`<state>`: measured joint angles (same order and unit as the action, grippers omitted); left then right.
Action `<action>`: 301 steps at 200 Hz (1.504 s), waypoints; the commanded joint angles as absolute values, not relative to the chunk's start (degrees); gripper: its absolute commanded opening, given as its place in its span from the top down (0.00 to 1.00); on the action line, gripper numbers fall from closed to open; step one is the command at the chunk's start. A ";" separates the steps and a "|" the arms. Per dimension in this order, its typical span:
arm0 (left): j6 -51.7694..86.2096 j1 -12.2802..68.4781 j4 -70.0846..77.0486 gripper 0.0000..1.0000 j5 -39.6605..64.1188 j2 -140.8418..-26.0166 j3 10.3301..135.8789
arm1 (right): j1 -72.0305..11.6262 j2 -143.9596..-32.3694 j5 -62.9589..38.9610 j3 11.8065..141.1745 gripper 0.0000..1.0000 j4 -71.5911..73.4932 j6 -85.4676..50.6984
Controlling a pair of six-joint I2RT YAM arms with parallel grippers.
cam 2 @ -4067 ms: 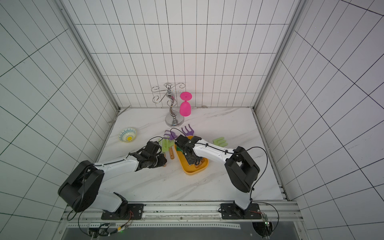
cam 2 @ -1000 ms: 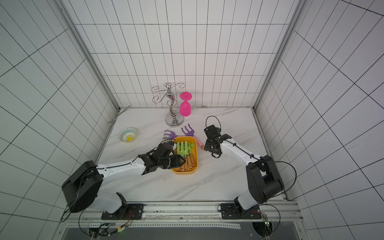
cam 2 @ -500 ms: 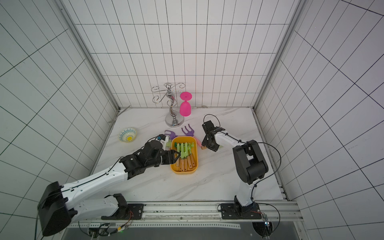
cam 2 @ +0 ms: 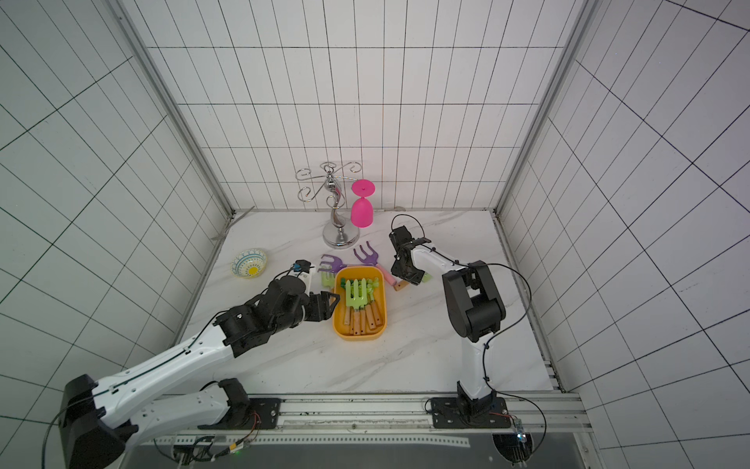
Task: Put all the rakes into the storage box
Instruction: Pick up the rake at the center of the board, then place the rake in the storage box.
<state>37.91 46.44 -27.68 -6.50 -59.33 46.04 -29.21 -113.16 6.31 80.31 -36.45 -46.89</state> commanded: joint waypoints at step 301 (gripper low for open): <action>35.99 38.76 -25.76 0.35 0.92 -75.23 43.57 | -49.40 -86.17 9.50 68.93 0.91 -35.50 -33.41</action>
<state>35.75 38.89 -27.88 0.30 -74.56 43.16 -47.99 -85.62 11.92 70.26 -41.17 -31.64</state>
